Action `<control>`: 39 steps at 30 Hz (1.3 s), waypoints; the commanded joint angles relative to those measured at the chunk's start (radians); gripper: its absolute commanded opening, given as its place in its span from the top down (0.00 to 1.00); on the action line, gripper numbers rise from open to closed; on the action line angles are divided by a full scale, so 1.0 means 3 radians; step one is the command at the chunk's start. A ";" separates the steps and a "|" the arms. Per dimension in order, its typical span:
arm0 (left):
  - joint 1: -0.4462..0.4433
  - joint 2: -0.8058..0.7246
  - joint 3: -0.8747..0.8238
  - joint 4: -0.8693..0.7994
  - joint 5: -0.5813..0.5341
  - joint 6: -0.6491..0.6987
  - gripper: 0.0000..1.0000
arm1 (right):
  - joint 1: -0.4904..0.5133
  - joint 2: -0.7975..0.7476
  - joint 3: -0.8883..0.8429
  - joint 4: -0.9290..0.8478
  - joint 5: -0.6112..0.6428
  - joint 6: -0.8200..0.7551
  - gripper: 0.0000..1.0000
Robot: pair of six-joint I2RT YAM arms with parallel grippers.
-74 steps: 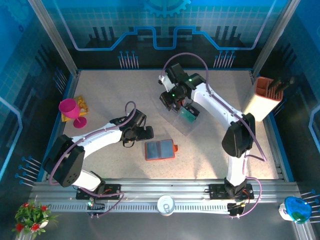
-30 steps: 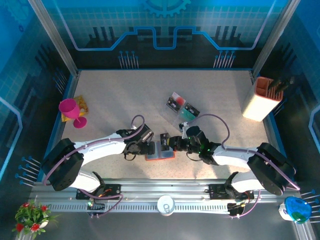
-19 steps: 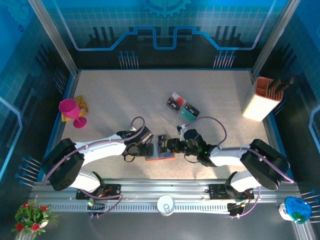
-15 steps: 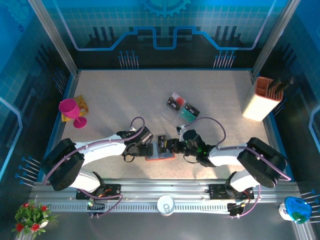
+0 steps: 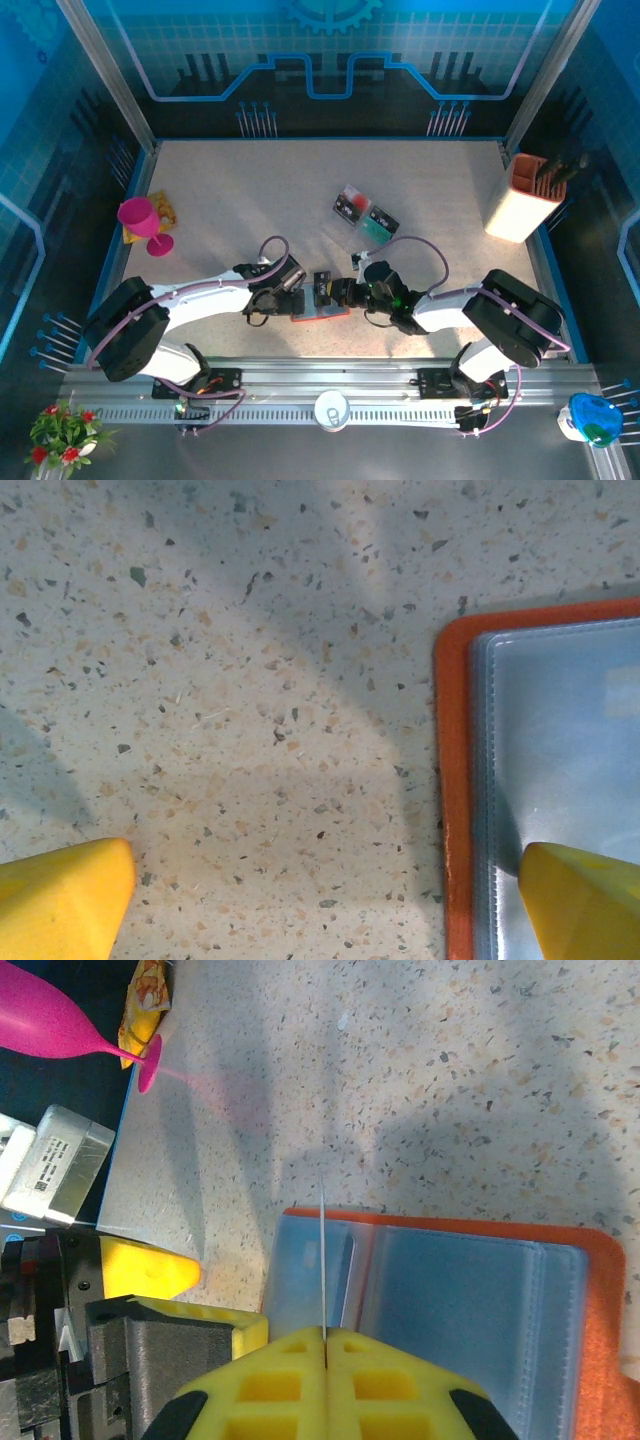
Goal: Put the credit cards into the card holder
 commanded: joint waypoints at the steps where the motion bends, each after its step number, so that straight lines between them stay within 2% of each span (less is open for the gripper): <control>1: -0.0019 -0.0047 -0.0055 -0.0106 -0.0065 -0.0031 0.01 | 0.0044 0.0055 -0.0055 0.0138 0.0067 0.0040 1.00; 22: -0.0018 0.0002 -0.0103 -0.0031 -0.0044 -0.0042 0.01 | 0.0107 0.0246 -0.0079 0.0303 0.0017 0.0137 1.00; 39: -0.0019 -0.0005 -0.0156 0.0005 -0.0048 -0.0051 0.01 | 0.0122 0.0102 -0.0101 -0.0182 -0.0109 0.0117 1.00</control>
